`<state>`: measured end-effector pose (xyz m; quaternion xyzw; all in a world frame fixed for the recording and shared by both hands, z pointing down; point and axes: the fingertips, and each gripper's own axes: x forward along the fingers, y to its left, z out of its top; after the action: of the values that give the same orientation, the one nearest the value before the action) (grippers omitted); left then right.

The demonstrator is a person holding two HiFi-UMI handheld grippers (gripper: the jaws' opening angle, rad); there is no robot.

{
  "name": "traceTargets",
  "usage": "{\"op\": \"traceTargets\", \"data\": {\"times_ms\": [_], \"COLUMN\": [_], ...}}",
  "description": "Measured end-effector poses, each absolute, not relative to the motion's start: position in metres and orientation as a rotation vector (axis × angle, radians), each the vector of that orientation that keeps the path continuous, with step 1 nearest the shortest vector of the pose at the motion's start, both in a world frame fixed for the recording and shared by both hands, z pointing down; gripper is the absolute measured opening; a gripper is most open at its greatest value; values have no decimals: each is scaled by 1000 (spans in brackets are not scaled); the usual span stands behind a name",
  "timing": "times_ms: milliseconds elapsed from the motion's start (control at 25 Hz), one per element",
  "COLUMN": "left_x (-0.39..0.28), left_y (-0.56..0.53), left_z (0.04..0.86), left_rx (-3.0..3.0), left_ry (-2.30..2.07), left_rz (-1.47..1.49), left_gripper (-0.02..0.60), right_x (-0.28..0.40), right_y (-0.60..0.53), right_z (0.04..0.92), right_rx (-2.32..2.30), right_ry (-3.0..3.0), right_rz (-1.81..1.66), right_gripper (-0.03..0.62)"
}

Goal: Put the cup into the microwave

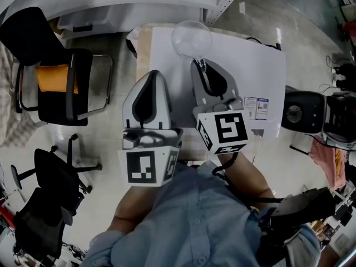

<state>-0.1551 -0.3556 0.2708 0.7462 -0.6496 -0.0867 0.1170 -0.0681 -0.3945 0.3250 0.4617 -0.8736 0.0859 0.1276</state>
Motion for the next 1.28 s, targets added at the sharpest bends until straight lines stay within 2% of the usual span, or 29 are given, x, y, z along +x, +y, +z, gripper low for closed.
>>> {"op": "traceTargets", "data": {"times_ms": [1280], "left_x": [-112], "left_y": [-310], "left_z": [234], "left_rx": [2312], "left_ry": [-1891], "left_rz": [-274], "left_gripper": [6], "right_x": [-23], "right_y": [-335], "right_z": [269], "right_rx": [1427], "right_ry": [-2715], "right_rz": [144], "right_gripper": [28]}}
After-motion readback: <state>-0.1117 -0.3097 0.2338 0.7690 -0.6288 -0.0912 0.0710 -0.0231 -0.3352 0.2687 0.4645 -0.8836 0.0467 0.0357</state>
